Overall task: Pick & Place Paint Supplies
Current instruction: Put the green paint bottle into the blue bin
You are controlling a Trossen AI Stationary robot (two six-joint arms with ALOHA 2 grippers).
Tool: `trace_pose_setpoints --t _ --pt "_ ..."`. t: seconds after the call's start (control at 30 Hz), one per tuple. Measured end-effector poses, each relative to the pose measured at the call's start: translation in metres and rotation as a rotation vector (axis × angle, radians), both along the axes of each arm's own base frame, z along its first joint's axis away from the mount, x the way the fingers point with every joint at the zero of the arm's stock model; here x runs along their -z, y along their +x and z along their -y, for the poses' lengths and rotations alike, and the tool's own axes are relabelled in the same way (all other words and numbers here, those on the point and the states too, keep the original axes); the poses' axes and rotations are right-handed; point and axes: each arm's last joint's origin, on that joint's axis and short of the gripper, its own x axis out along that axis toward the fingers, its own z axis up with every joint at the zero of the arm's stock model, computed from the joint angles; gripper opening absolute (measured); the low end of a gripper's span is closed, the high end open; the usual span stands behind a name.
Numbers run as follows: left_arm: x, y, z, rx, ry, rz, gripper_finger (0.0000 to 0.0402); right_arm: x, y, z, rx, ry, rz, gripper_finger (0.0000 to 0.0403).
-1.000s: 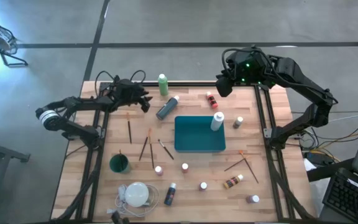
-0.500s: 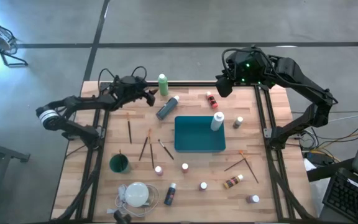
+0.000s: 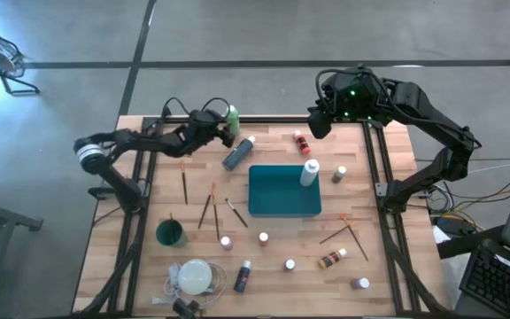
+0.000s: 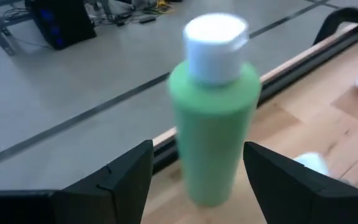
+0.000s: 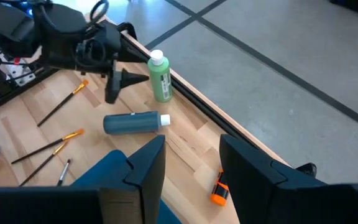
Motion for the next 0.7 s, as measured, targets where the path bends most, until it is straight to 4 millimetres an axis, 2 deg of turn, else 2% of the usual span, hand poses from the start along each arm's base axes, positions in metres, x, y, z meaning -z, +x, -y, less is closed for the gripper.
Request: trace_pose_setpoints --t 0.2,0.7 --pt "0.009 0.018 -0.005 0.032 -0.023 -0.023 0.0265 0.001 0.000 0.000 -0.009 0.012 -0.006 0.0166" --pt "0.026 0.025 -0.014 -0.047 -0.050 0.035 0.0342 0.004 -0.003 -0.001 -0.011 0.031 -0.044 0.0207"
